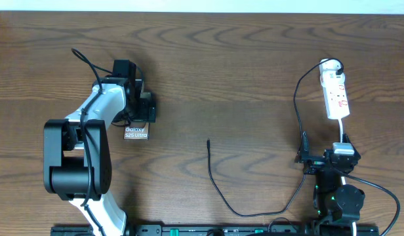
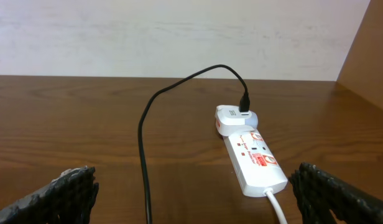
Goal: Plug charger to phone and switch on socket
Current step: 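Lower the left gripper and close it on the phone's edges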
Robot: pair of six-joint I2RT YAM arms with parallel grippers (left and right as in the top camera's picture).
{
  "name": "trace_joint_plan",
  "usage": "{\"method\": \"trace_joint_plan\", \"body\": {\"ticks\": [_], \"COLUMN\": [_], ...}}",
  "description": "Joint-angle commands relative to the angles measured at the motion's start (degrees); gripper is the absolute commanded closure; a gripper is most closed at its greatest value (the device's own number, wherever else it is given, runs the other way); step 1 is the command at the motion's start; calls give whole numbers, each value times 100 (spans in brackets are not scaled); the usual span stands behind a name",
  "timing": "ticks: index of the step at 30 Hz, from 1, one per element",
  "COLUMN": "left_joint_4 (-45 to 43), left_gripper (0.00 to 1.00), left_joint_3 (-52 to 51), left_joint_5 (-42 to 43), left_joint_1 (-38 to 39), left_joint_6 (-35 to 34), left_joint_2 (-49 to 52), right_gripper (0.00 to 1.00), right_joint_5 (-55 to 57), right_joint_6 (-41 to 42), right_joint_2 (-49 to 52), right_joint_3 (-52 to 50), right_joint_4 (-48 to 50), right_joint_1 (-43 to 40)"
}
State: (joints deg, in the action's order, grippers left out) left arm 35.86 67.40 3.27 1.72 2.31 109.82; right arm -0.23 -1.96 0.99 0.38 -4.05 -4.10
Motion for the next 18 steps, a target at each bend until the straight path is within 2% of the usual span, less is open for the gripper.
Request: {"method": "trace_joint_plan", "body": {"ticks": [1, 13, 18], "left_joint_4": [116, -2, -20], "left_gripper": [4, 6, 11], "left_joint_3": [-170, -247, -247], "left_joint_5": [15, 37, 59], "left_joint_1": [4, 4, 4], "left_joint_6": [-42, -42, -42], "left_joint_2": [142, 142, 142], "right_gripper": [1, 1, 1], "right_joint_5": [-11, -11, -11], "right_joint_6": [-26, -26, -26], "right_joint_2": [-28, -28, -28], "right_joint_3": [-7, -7, -7], "right_joint_4": [-26, -26, -26], "right_joint_1": [46, 46, 46]}}
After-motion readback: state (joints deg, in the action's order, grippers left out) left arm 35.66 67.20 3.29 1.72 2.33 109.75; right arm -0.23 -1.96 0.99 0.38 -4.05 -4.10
